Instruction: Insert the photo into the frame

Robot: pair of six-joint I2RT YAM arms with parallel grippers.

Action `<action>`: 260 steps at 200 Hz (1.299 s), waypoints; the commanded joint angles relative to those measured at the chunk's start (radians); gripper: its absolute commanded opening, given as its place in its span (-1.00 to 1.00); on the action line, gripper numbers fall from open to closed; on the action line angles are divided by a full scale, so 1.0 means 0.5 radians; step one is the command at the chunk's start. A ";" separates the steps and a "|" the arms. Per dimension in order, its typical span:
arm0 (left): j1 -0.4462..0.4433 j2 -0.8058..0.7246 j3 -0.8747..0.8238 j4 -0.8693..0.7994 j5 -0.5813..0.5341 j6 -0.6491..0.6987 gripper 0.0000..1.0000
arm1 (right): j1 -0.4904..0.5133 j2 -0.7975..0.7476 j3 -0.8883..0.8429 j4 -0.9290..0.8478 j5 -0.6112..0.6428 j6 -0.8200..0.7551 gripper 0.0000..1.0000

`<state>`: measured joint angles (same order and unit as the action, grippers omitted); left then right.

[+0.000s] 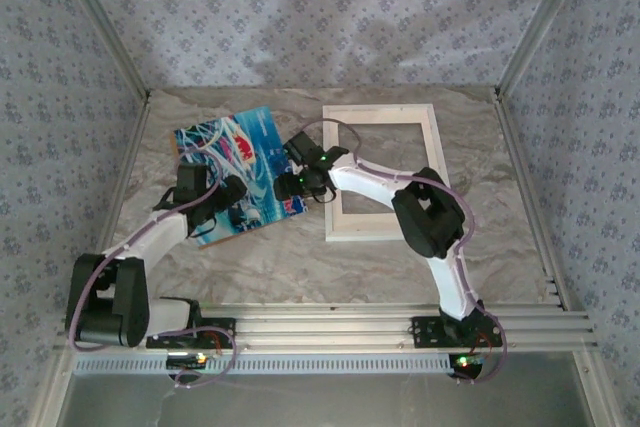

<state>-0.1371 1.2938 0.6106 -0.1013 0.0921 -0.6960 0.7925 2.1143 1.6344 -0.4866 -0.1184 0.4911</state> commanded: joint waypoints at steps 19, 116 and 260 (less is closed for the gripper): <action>0.005 0.104 -0.031 0.093 0.078 0.028 0.97 | -0.020 0.144 0.128 -0.118 -0.014 0.049 0.42; -0.013 0.283 -0.071 0.274 0.211 -0.055 0.97 | -0.055 0.195 0.045 0.104 -0.334 0.122 0.43; -0.025 0.316 -0.089 0.285 0.207 -0.055 0.97 | -0.153 -0.020 -0.304 1.012 -0.838 0.301 0.48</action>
<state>-0.1402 1.4288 0.5873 0.0574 0.1650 -0.7082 0.7246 2.1223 1.5070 -0.1276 -0.4393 0.5865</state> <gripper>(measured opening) 0.985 0.727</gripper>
